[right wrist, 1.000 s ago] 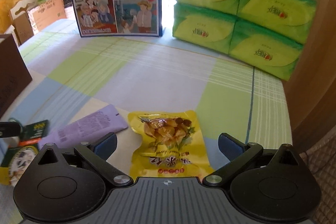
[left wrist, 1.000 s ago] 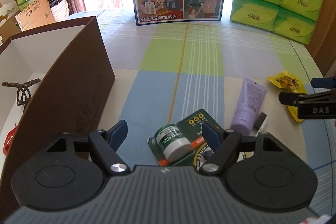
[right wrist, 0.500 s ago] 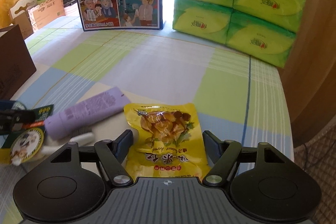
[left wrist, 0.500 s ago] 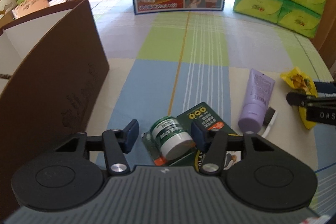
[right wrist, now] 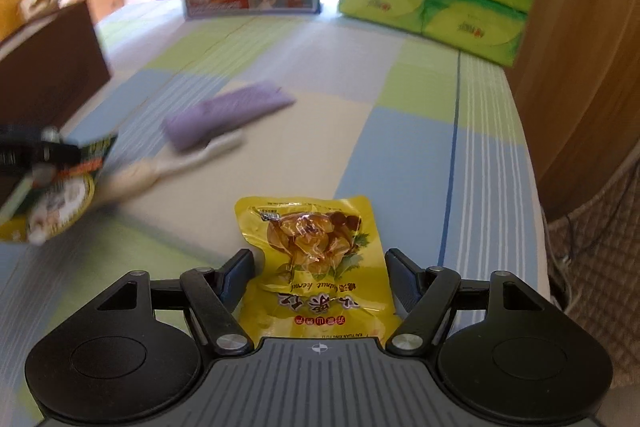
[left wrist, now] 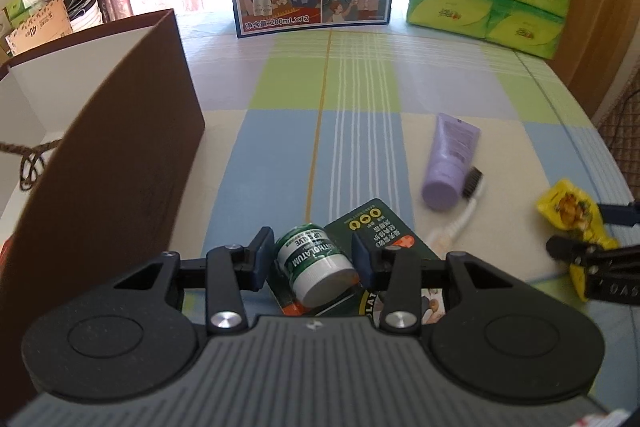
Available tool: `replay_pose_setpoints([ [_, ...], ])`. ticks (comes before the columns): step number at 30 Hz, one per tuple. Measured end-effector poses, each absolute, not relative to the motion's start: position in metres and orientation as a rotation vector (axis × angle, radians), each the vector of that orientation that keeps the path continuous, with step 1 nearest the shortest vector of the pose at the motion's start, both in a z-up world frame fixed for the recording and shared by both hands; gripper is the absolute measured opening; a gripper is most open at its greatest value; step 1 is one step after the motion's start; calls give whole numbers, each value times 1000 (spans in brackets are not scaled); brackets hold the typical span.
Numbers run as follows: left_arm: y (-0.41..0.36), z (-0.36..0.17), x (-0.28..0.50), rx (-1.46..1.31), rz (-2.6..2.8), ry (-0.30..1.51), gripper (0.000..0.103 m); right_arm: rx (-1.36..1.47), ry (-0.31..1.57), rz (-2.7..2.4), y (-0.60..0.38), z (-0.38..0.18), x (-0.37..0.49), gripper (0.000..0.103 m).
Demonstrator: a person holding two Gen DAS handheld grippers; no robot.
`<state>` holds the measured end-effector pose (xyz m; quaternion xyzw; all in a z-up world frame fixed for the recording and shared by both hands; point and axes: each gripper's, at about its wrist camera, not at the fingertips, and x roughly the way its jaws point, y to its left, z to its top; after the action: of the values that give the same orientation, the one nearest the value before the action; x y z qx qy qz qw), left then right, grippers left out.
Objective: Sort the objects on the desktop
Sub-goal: 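Lift and carry the green jar card and yellow packet with both grippers toward the brown box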
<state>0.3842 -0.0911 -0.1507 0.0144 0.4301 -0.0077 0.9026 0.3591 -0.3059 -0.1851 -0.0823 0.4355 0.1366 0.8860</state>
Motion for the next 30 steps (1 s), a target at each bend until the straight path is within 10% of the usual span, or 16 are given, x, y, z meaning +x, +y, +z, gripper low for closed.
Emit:
replay_pose_setpoints([
  [30, -46, -33, 229, -21, -92, 687, 37, -68, 876, 453, -223, -89, 230, 62],
])
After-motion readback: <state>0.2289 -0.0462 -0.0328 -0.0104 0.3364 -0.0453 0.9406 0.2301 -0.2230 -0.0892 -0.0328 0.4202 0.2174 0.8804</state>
